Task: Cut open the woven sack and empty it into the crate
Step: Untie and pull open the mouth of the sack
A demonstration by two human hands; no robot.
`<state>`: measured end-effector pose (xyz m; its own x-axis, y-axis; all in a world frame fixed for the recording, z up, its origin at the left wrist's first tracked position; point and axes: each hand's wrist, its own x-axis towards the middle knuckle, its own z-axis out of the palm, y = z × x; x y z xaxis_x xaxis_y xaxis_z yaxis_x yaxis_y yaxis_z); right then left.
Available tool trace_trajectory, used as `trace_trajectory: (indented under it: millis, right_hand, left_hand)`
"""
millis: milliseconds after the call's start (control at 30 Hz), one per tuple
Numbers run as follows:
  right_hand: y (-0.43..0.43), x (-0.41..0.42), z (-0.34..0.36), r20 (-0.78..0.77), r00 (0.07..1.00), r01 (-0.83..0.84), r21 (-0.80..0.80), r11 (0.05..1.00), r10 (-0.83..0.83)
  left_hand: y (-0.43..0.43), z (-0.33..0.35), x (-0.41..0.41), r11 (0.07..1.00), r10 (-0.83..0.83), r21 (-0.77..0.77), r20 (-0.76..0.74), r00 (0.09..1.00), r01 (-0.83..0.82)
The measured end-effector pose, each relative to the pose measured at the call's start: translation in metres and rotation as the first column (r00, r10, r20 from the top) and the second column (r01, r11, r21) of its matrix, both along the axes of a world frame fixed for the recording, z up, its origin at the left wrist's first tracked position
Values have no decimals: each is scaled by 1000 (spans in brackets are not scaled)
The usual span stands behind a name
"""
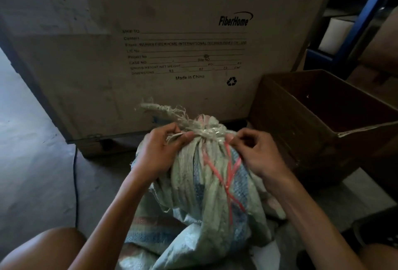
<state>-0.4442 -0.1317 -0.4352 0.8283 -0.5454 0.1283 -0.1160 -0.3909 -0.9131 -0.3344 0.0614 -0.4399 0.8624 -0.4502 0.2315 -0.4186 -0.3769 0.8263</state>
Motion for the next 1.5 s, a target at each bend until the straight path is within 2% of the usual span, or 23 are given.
trace_trajectory:
  millis: [67,233,400,467,567,633,700,767,867,967,1033,1067,1133,1167,1233,1300,1400,1500]
  right_hand:
    - [-21,-3,2,33,993,116,-114,987,-113]
    - [-37,-13,-4,1,991,133,-61,989,-133]
    - [-39,-5,-12,-41,970,236,-42,971,-238]
    - [-40,-7,-10,-122,966,212,-123,969,-227]
    - [-37,-10,-11,-257,948,83,-373,924,-189]
    - [-31,-8,-7,-200,977,-24,-449,893,-74]
    - [-22,-2,1,-76,996,-78,-353,932,55]
    - [-15,3,2,-92,992,-106,-297,949,82]
    - [-5,4,-5,-228,971,-159,-380,911,74]
    - [-8,7,-14,-100,994,-7,-448,894,-42]
    - [-13,11,-13,-45,987,127,-351,928,-153]
    - [-13,12,-13,-43,982,167,-241,956,-183]
    - [-8,13,-10,-56,983,180,101,978,-175]
    - [-7,12,-8,-49,987,160,287,944,-152]
    - [-7,8,-3,-8,996,76,552,830,-86]
    - [-14,3,2,33,997,27,709,705,-70]
    - [-30,0,7,107,985,-31,881,472,-135]
    - [-33,-5,13,141,971,-83,956,281,-194]
  left_hand:
    - [13,0,14,990,111,67,164,980,-124]
    - [28,-1,25,979,156,97,210,965,-180]
    - [29,-7,34,939,293,111,233,927,-325]
    - [30,-4,35,967,246,24,145,958,-252]
    - [20,3,19,977,-7,-211,-85,996,-11]
    - [13,6,12,950,-183,-284,-167,969,131]
    - [10,6,11,927,-296,-304,-233,926,220]
    - [11,4,15,912,-354,-304,-248,902,274]
    - [10,-1,19,910,-374,-269,-206,904,315]
    - [14,0,25,910,-400,-174,-134,906,376]
    - [19,1,31,909,-415,-77,-58,908,410]
    - [22,1,33,910,-413,-51,-44,910,411]
    - [27,-1,39,922,-384,-65,-23,923,382]
    - [29,-1,42,928,-367,-72,-16,930,365]
    - [33,-2,45,938,-338,-89,-8,941,336]
    - [37,-1,48,944,-320,-98,-21,947,316]
    - [44,0,52,953,-285,-121,-58,957,277]
    - [48,-7,60,981,-111,-176,-136,984,86]
